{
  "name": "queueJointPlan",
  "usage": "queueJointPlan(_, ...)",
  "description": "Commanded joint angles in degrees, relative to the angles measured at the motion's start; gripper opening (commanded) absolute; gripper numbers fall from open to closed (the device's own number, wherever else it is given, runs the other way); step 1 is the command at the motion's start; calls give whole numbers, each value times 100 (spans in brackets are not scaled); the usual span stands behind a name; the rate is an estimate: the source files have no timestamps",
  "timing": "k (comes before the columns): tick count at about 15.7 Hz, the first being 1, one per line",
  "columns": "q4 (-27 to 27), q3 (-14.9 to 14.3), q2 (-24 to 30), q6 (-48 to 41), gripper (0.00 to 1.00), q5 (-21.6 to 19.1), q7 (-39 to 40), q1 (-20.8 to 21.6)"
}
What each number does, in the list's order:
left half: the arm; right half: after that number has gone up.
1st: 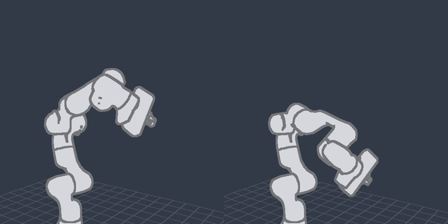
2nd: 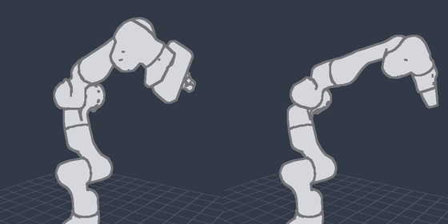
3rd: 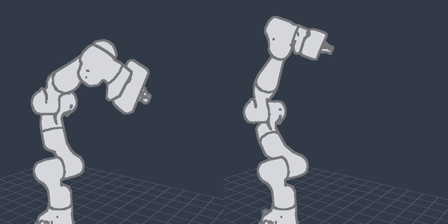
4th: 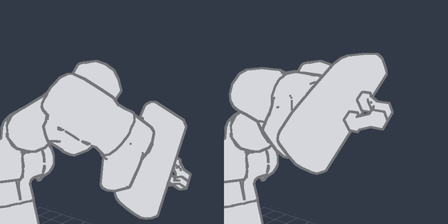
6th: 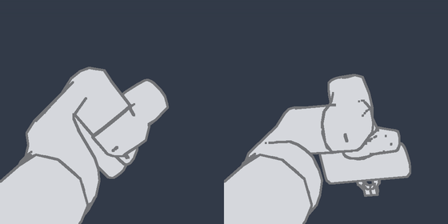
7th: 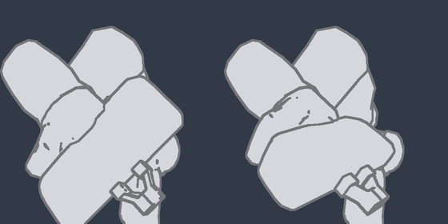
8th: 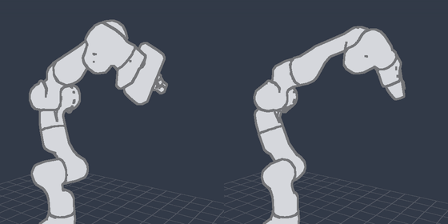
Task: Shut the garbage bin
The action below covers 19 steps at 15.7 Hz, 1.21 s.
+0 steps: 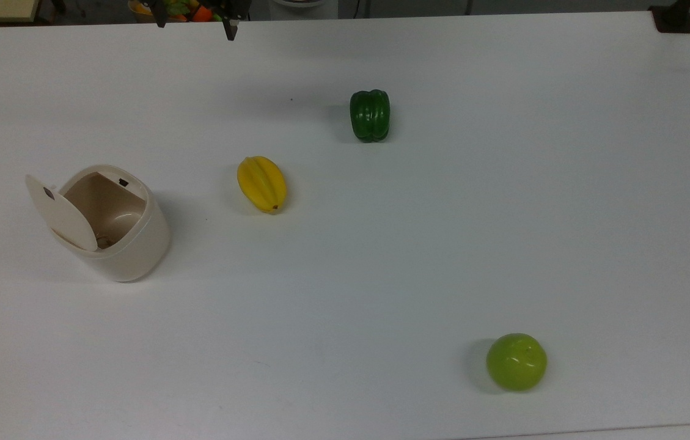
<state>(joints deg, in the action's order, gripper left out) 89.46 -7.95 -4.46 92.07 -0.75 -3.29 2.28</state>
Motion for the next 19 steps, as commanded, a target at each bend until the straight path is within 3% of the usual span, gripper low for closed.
queueJointPlan(1,98,-22,138,-171,100,102,-41,71)
queueJointPlan(19,63,-40,138,-277,100,75,-40,18)
